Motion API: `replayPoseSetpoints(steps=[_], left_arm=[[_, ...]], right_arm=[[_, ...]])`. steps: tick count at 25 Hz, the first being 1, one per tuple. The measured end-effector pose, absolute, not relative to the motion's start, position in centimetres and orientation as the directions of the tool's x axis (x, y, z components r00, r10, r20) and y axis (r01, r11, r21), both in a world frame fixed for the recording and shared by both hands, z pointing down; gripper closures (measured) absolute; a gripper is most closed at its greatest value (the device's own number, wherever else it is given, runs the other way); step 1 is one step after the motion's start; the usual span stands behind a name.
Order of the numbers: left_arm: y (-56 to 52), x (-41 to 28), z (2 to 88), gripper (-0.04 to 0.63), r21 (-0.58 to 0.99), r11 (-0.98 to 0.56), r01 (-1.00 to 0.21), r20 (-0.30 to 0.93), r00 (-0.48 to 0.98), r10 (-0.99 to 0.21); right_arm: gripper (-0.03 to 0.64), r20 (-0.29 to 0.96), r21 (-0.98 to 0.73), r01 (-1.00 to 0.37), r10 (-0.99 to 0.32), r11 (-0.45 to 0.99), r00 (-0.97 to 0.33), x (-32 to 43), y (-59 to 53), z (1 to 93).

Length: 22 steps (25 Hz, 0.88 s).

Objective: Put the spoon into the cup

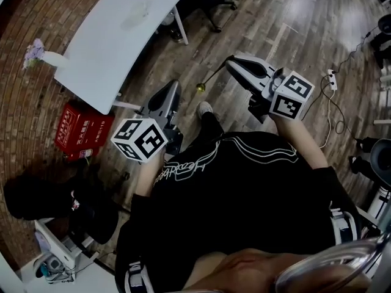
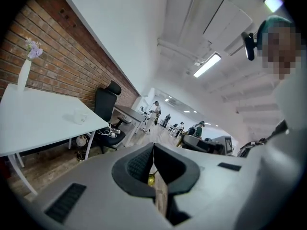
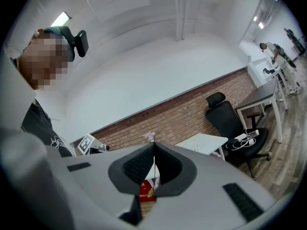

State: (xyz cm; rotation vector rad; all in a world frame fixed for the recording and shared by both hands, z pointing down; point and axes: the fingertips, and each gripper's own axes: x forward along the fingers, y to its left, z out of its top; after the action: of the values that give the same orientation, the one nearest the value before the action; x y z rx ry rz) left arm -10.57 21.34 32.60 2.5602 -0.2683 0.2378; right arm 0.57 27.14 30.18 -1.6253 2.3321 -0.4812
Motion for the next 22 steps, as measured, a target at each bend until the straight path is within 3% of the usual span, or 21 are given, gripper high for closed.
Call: replayPoseSetpoints(steps=[9,17,22], left_arm=[[9.9,-3.6,33.7,0.591,0.530,-0.814,-0.236,0.249,0.962,-0.116],[-2.4,0.0,34.2,0.591,0.541,-0.793,-0.280,0.251,0.954,-0.165],[-4.3,1.1,34.6,0.591,0.524,-0.803,-0.284,0.244,0.953,-0.178]], right_arm=[[0.617,0.011,-0.448,-0.848,-0.946,0.285,-0.323,7.3,16.0,31.3],[0.617,0.027,-0.457,-0.838,-0.937,0.299,-0.349,11.5,3.9,31.4],[0.617,0.004,-0.454,-0.832,-0.933,0.318,-0.359,12.6,1.4,31.8]])
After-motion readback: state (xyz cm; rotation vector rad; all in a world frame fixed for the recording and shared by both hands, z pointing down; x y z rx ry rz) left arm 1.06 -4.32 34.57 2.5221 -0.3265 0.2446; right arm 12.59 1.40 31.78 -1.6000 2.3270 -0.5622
